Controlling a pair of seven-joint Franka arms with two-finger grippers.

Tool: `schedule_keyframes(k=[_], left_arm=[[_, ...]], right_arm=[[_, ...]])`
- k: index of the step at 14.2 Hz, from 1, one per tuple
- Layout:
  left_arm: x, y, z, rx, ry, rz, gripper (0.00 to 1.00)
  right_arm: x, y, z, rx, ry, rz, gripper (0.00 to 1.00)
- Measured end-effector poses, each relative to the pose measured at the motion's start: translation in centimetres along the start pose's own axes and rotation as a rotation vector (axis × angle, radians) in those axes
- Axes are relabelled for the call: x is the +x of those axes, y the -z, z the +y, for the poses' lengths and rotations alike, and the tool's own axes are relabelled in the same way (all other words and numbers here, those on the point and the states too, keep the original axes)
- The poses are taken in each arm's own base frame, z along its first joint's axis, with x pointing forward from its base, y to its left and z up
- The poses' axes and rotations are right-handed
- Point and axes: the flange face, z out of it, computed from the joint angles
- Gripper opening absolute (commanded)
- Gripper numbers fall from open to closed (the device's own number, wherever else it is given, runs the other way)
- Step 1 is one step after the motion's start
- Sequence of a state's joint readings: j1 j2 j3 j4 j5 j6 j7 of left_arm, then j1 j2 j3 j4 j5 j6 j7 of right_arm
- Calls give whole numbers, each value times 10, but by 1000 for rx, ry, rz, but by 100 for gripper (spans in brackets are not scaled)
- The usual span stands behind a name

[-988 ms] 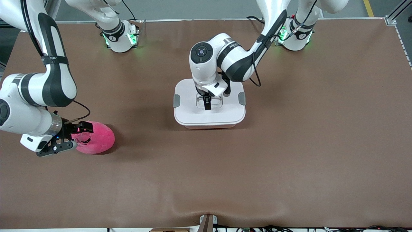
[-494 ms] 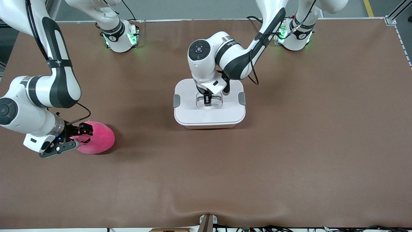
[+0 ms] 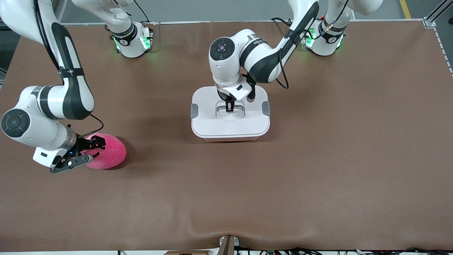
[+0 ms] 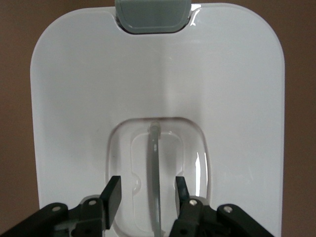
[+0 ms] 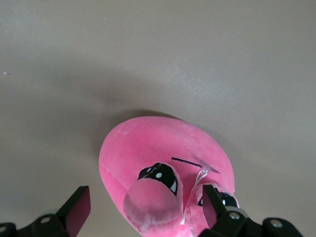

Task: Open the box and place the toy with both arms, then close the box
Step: 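Grasp the lid handle with the left gripper while the right gripper grasps the plush, then lift the lid off with the left gripper while the right gripper lifts the plush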

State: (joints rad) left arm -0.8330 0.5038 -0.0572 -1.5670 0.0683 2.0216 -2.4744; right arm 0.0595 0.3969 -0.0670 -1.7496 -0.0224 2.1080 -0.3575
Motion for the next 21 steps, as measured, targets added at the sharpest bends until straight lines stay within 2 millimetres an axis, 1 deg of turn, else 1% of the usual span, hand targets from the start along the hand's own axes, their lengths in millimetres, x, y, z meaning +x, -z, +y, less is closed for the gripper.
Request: schedule_keyframes(k=[1,2,3,4,5,6,7,8,9,11,12,13,14,16,18,21], left_arm=[[1,-2,-1,3,-2,3,35],[1,-3,-1,4,-6,4,27],[1,-3,-1,3,-13,4,25],[1,-2,-1,2,-18,3,23],[1,-2,-1,1,-20,1,18],[0,-1,0,-2,-20,-3,18],[0,0,0,-5,-20,-6,16],[0,0,0,-6,-21,-8,9],[0,0,0,-7,-22,-8,0],[0,0,1,-11,-24,-9,0],[0,1,2,-16,-25,-10,0],[0,2,2,-17,-26,-11,0],[0,3,2,-18,-28,-12,0],[1,8,2,-23,-33,-17,0],[4,18,3,-33,-34,-26,0],[6,35,2,-48,-45,-40,0]], right_arm=[[-1,-4,0,1,1,-6,100],[-1,-7,-1,3,1,-12,100],[-3,-10,-1,5,2,-18,89],[-4,-13,-2,8,2,-24,72],[-5,-15,-2,9,2,-29,61],[-7,-18,-2,11,2,-34,56],[-8,-20,-3,13,1,-39,55],[-9,-22,-3,14,1,-44,55],[-10,-24,-3,16,1,-47,55],[-11,-25,-3,17,0,-51,55],[-11,-26,-3,17,0,-52,38],[-12,-26,-3,17,0,-53,15],[-12,-26,-2,17,1,-53,0],[-12,-26,-1,17,18,-53,0],[-12,-25,-1,16,51,-50,0],[-9,-18,2,9,158,-33,0]])
